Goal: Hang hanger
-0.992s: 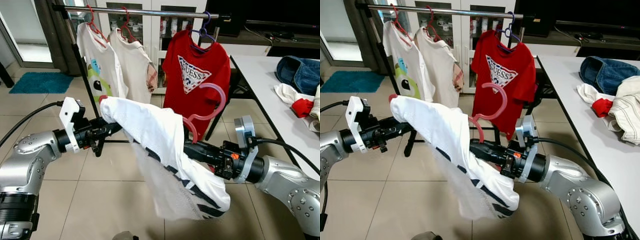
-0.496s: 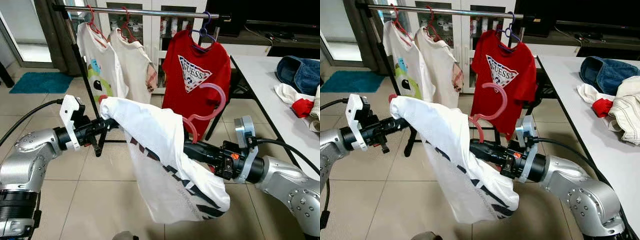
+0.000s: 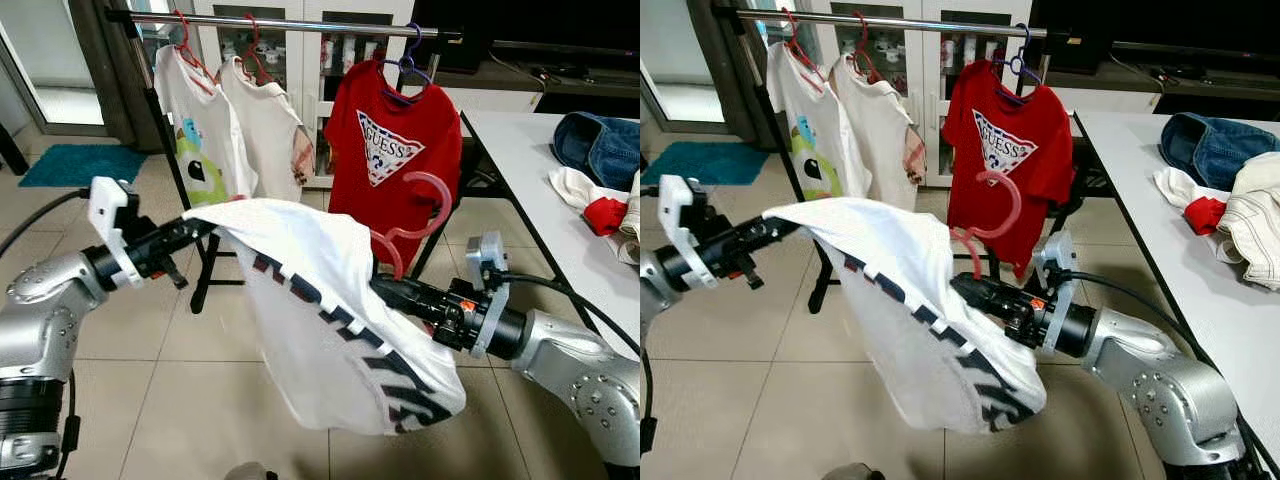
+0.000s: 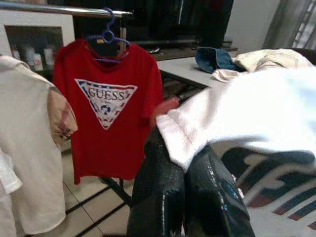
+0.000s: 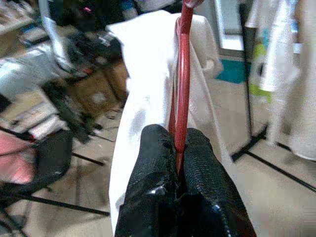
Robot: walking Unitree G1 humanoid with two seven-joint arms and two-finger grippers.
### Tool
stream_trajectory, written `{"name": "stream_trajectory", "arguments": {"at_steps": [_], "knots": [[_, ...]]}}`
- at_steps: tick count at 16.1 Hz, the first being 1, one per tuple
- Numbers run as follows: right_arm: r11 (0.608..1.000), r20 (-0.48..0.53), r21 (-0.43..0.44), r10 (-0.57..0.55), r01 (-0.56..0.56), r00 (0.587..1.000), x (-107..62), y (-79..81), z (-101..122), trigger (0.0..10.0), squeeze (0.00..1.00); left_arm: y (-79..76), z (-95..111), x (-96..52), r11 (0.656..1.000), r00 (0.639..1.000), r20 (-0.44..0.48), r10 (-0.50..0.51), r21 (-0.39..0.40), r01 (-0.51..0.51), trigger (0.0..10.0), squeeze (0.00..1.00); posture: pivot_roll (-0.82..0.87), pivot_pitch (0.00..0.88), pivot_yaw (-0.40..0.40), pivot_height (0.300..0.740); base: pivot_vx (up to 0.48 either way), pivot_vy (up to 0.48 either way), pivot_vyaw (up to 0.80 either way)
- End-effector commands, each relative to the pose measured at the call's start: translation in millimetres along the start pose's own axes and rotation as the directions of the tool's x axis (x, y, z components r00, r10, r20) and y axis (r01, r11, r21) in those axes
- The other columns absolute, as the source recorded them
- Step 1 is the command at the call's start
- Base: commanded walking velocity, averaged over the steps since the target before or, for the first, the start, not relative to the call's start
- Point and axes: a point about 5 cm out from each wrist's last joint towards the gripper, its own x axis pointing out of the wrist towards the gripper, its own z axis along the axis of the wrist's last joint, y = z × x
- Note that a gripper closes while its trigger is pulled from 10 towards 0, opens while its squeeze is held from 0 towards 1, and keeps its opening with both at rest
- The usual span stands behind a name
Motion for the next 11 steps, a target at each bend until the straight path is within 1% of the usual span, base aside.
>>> {"name": "stream_trajectory", "arguments": {"at_steps": [1,2,4,5,6,8,9,10,11], "knots": [[0.999,-0.014,-0.040,-0.029,0.028,0.999,0.2,-4.1,3,10.0,0.00,3.0,17,-1.9,0.999,0.999,0.033,-0.001,0.047,-0.001,0.0,0.00,-0.04,0.000,0.005,0.740,0.000,0.000,0.00],[0.997,-0.036,-0.054,-0.058,0.056,0.998,0.6,-8.1,0,10.0,0.00,2.4,18,-2.9,0.998,1.000,0.010,-0.020,0.062,0.019,0.0,0.00,-0.03,0.000,0.003,0.740,0.000,0.000,0.00],[0.996,-0.047,-0.065,-0.057,0.054,0.997,1.3,-8.4,-1,10.0,0.00,5.5,21,-2.5,0.995,1.000,0.001,0.001,0.095,-0.001,0.0,0.00,-0.03,0.000,0.002,0.740,0.000,0.000,0.00],[0.997,-0.055,-0.067,-0.037,0.033,0.998,1.4,-6.0,-2,10.0,0.00,10.9,23,0.1,0.989,0.998,0.010,0.058,0.136,-0.059,0.0,0.00,-0.03,0.000,0.003,0.740,0.000,0.000,0.00],[0.998,-0.066,-0.067,-0.007,0.002,0.998,1.0,-2.2,-4,10.0,0.00,18.0,27,2.5,0.974,0.990,0.048,0.131,0.181,-0.137,0.0,0.00,-0.03,0.000,0.005,0.740,0.000,0.000,0.00],[0.997,-0.080,-0.067,0.023,-0.028,0.997,-0.8,1.8,-7,10.0,0.00,30.8,32,2.4,0.932,0.958,0.118,0.261,0.226,-0.282,0.0,0.00,-0.03,0.000,0.005,0.740,0.000,0.000,0.00],[0.997,-0.080,-0.067,0.026,-0.031,0.996,-1.5,2.8,-7,10.0,0.00,34.6,34,1.4,0.914,0.943,0.139,0.302,0.239,-0.327,0.0,0.00,-0.04,0.000,0.011,0.740,0.000,0.000,0.00],[0.997,-0.077,-0.067,0.025,-0.030,0.997,-1.7,3.1,-7,10.0,0.00,36.1,33,0.7,0.909,0.938,0.142,0.315,0.239,-0.342,0.0,0.00,-0.04,0.000,0.013,0.740,0.000,0.000,0.00],[0.998,-0.069,-0.064,0.024,-0.029,0.997,-2.1,2.9,-6,10.0,0.00,38.1,28,-0.1,0.902,0.934,0.116,0.337,0.245,-0.356,0.0,0.00,-0.04,0.000,0.014,0.740,0.000,0.000,0.00]]}}
